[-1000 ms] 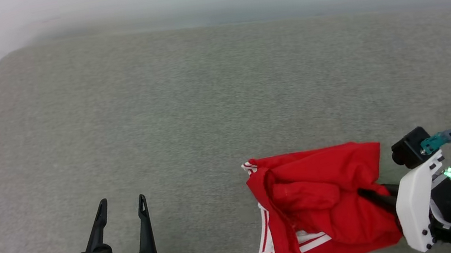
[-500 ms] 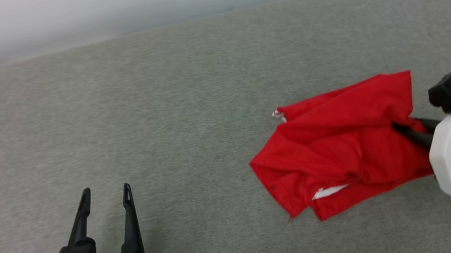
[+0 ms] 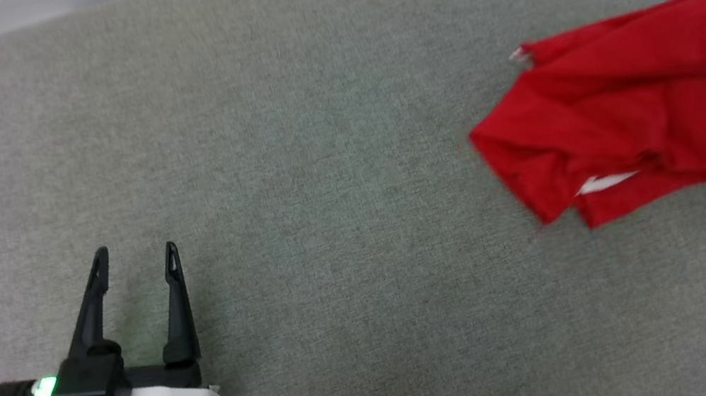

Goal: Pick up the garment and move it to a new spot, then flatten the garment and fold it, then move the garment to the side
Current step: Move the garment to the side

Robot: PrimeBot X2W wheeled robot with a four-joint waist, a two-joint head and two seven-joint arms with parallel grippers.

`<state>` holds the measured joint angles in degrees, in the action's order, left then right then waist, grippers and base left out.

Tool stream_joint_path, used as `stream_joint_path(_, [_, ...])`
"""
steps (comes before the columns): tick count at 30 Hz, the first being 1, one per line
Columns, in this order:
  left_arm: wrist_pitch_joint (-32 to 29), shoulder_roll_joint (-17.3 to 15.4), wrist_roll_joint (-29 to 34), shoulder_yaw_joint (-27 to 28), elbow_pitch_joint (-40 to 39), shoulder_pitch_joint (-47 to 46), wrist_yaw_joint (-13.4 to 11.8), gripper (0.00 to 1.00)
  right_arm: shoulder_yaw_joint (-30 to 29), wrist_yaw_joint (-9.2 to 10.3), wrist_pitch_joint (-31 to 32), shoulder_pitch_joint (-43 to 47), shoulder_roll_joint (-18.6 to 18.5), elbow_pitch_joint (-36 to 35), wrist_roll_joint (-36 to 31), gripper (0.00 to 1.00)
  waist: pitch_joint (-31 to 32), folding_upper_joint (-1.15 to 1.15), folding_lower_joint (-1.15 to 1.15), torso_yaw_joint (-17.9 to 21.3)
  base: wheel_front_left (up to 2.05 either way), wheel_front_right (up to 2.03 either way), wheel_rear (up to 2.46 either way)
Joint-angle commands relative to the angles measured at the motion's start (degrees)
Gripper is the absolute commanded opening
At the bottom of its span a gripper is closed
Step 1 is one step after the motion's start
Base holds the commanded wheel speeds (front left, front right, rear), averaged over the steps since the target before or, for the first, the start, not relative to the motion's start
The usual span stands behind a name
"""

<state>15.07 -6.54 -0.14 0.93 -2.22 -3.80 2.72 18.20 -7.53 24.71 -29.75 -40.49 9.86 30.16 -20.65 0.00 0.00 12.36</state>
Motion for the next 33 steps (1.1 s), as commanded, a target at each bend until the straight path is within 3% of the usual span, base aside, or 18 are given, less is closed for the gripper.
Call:
stream_joint_path(1, [0.13, -0.4, 0.32, 0.19, -0.55, -1.14, 0.16, 1.0, -1.06, 0.09, 0.15, -1.32, -0.4, 0.55, -0.34, 0.0, -2.55, 0.0, 0.0, 0.02, 0.0, 0.0, 0.0])
stream_joint_path(11, [0.12, -1.8, 0.23, -0.06, -4.21, -5.41, 0.42, 1.0, -12.61, 0.1, 2.76, -6.06, -4.59, 7.86, -6.35, 0.0, -10.48, 0.0, 0.0, -2.45, 0.0, 0.0, 0.0])
stream_joint_path(19, [0.12, -1.97, 0.25, -0.72, -6.23, -7.26, -0.19, 1.0, -22.95, 0.1, 2.87, -8.3, -3.28, 14.36, -10.89, 0.0, -14.03, 0.0, 0.0, -4.01, 0.0, 0.0, 0.0])
stream_joint_path(20, [0.12, -1.98, 0.24, -0.72, -6.21, -7.23, -0.22, 1.0, -23.95, 0.1, 2.47, -8.54, -2.81, 14.83, -11.7, 0.12, -14.1, 0.0, 0.0, -4.02, 0.0, 0.0, 0.0])
stream_joint_path(21, [0.12, -1.91, 0.23, -0.78, -6.11, -7.19, -0.35, 1.0, -24.55, 0.1, 2.2, -8.6, -2.21, 15.29, -12.57, 0.44, -14.04, 0.0, 0.0, -4.06, 0.0, 0.0, 0.0])
stream_joint_path(22, [0.12, -1.82, 0.24, -0.9, -5.93, -7.16, -0.47, 1.0, -25.39, 0.1, 1.54, -8.64, -1.66, 15.66, -13.65, 1.0, -13.81, 0.0, 0.0, -4.14, 0.0, 0.0, 0.0])
stream_joint_path(26, [0.12, -1.18, -0.03, -1.07, -5.09, -5.45, -1.3, 1.0, -27.76, 0.1, -2.43, -7.15, 1.46, 15.58, -18.56, 1.0, -9.52, 0.0, 0.0, -4.21, 0.0, 0.0, 0.0])
stream_joint_path(33, [0.13, -0.17, -0.73, -1.41, -3.31, -1.75, -1.91, 1.0, -27.13, 0.09, -12.04, -3.62, 5.25, 8.99, -20.91, 1.0, -1.69, 0.0, 0.0, -5.25, 0.0, 0.0, 0.0])
